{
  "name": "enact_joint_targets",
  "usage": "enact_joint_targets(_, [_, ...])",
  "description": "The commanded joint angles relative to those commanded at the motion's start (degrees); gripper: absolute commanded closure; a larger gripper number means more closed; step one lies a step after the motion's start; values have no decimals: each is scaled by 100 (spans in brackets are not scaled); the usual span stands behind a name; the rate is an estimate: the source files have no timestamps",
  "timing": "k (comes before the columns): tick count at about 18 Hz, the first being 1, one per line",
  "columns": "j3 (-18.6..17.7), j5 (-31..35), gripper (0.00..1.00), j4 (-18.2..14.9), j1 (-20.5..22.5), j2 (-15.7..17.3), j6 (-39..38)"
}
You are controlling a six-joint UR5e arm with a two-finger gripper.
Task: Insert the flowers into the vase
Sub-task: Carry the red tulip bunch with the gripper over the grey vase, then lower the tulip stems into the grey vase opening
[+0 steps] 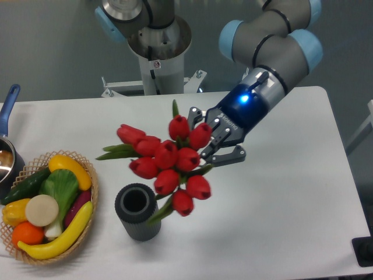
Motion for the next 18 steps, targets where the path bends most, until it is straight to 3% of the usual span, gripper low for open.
enact_joint_targets(7, [-52,-448,78,0,-334,-132,0])
enact_joint_targets(18, [-422,-712,78,26,-431,-132,17])
